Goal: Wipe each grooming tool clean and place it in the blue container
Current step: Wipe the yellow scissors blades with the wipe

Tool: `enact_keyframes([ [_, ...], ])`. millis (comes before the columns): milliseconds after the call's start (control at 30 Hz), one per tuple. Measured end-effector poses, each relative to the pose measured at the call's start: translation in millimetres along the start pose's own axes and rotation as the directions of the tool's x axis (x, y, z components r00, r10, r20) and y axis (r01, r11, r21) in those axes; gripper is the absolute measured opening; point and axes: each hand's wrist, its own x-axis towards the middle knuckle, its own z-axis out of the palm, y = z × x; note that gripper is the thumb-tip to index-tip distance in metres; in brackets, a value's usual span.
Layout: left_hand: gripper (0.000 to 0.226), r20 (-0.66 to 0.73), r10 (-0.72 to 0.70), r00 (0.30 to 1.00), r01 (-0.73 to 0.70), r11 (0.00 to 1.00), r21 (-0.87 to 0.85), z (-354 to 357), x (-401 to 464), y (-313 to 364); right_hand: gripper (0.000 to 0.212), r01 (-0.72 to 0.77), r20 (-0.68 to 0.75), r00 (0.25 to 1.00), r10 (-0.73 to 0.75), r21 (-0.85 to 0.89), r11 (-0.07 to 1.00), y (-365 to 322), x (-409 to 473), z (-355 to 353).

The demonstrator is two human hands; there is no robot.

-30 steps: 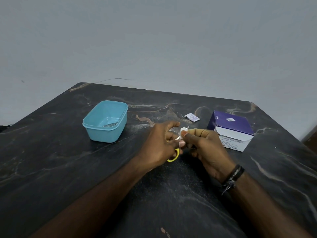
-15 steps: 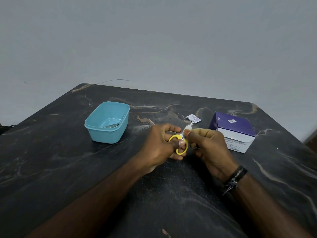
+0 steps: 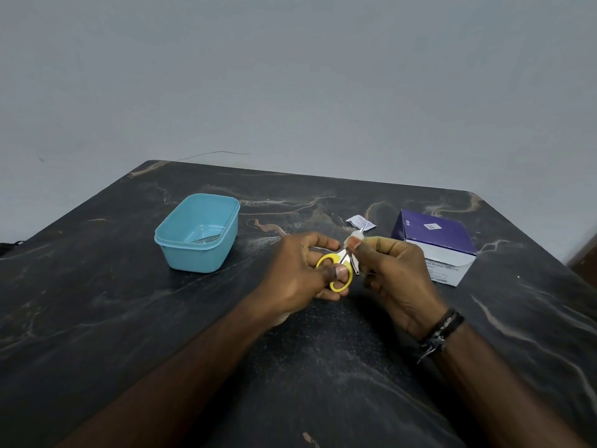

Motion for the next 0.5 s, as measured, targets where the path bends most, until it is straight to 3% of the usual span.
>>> enact_keyframes([
  [133, 0.033, 0.045, -0.027, 0.999, 0.026, 0.999, 0.018, 1.4, -1.8, 1.1, 0.028, 0.048, -0.093, 0.995, -0.04, 0.086, 0.995, -9.2, 0.8, -5.9],
  [267, 0.026, 0.027, -0.019, 0.999, 0.019, 0.999, 0.026, 1.9, -0.6, -1.5, 0.032, 0.025, -0.072, 0.997, -0.021, 0.058, 0.998, -9.9, 1.0, -8.8],
  [400, 0.019, -0.05, 0.013, 0.999, -0.012, 1.0, 0.019, 0.8, 0.8, -1.8, 0.036, 0.031, -0.085, 0.996, -0.025, 0.069, 0.997, -7.5, 1.1, -4.9],
  [500, 0.023, -0.171, 0.039, 0.985, -0.054, 0.995, -0.084, 0.1, 1.1, 5.0, 0.023, 0.015, -0.094, 0.996, -0.004, 0.114, 0.993, -10.0, 2.2, -8.5],
])
